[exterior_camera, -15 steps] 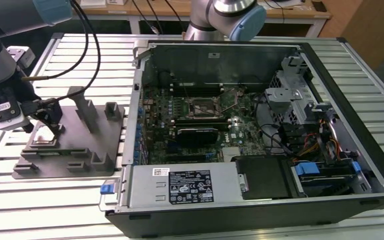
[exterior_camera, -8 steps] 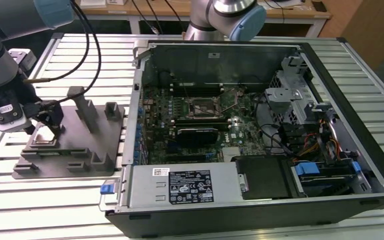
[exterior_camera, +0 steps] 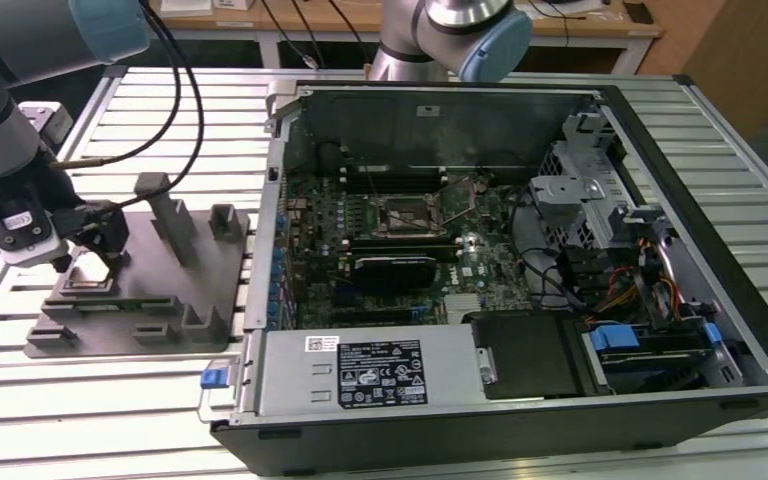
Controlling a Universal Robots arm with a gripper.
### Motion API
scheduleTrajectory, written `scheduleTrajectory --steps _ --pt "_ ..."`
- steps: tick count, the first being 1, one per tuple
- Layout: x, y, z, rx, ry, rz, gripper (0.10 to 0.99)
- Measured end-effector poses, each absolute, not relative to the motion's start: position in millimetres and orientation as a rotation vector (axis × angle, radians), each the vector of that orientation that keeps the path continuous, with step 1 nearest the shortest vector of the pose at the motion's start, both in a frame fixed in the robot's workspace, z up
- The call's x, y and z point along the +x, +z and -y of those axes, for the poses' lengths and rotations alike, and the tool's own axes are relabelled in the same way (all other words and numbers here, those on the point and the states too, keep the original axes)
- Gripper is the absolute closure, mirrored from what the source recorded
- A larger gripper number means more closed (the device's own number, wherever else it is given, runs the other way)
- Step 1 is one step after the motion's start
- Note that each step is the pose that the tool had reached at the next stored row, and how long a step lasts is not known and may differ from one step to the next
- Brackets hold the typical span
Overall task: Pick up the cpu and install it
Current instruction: 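Pick up the cpu and move it towards the insertion slot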
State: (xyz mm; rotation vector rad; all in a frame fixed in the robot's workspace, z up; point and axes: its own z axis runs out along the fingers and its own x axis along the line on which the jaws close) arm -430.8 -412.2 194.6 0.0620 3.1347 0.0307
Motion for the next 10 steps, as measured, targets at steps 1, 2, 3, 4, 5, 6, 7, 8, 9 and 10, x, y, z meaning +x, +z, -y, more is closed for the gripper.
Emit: scheduleTrajectory --steps 1,2,3,4,5,6,7,8,9,10 --pt "-430.9 194.1 412.2 0.062 0.031 -3.135 0.439" --pt "-431.0 193.5 412.2 0.062 0.031 -3.135 0.439" --pt "-431.4 193.0 412.2 0.062 0.031 -3.135 0.439" --pt "-431.9 192.4 412.2 0.062 0.031 -3.135 0.439" --pt "-432.2 191.8 412.2 0.062 0.031 -3.135 0.439" --pt "-432.5 191.2 412.2 0.062 0.031 -3.135 0.439" --pt "-432.8 190.6 412.2 0.062 0.031 -3.135 0.439" --pt "-433.0 189.9 412.2 0.062 0.031 -3.135 0.439" --pt "-433.1 189.1 412.2 0.062 0.031 -3.135 0.439" --pt "-433.2 188.2 412.2 0.062 0.031 -3.135 0.439"
